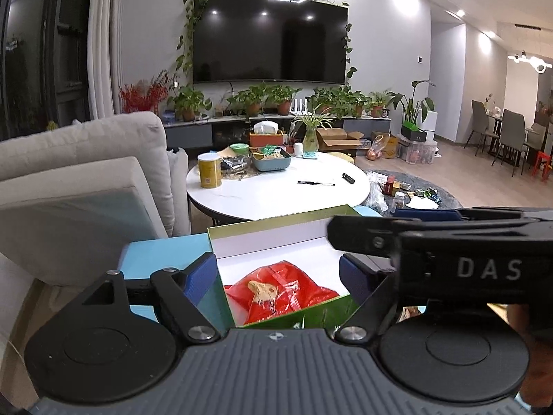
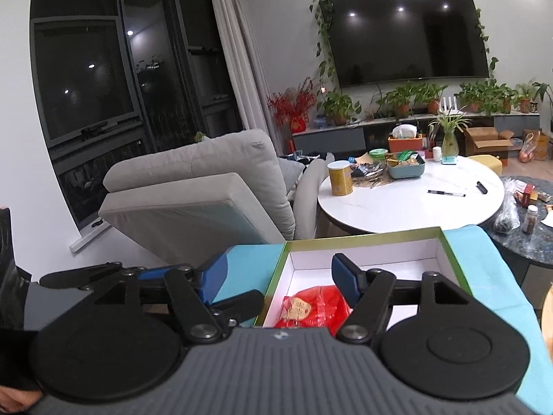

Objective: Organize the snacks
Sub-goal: 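Move the right gripper back to the pile over the green cracker bag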

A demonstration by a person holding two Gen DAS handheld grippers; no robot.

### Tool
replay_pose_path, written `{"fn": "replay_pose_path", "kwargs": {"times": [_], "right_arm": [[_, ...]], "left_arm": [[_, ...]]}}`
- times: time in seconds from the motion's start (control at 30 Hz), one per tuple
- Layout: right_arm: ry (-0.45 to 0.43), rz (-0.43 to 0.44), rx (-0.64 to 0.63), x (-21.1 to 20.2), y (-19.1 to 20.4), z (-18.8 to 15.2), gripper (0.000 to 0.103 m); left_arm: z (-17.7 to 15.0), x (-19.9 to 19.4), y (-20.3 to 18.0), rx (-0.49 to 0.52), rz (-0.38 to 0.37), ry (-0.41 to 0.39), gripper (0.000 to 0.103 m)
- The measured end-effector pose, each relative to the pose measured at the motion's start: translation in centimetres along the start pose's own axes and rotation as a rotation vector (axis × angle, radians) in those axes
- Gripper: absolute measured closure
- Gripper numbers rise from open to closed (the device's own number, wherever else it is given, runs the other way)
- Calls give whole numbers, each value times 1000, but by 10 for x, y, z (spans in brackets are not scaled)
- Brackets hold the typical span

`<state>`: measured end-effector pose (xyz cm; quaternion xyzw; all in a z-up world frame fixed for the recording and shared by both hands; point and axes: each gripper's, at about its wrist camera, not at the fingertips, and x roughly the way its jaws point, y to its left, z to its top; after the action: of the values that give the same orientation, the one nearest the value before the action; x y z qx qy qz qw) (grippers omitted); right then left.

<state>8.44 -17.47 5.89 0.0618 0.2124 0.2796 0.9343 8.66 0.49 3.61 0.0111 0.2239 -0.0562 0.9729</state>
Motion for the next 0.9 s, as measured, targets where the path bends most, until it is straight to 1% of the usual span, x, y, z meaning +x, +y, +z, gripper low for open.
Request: {"fn": "replay_pose_path", "kwargs": {"times": [0.13,0.27,0.53,0.63,0.77,0.9], "right_arm": [[-2,-18,6,-16,-1,-9,24],[-5,-28,38,-29,-5,-20,24],[-13,-56,79,-45,-17,-31,24],[-7,-72,91,-47,-25,-36,24],[28,-97,123,-48,-38,-55,24],[64,-123,152,-40,-53,-70,24]], "left_arm": [[-5,-16,-5,11,-16,-10,27],[-13,-27,-14,27,-33,-12,27],[-28,-37,-27,20,-62,0,27],[-35,-36,-30,1,-84,18,27],[-51,-32,-35,-12,-112,48,27],[-66,-23,-33,-40,-117,84,29]]}}
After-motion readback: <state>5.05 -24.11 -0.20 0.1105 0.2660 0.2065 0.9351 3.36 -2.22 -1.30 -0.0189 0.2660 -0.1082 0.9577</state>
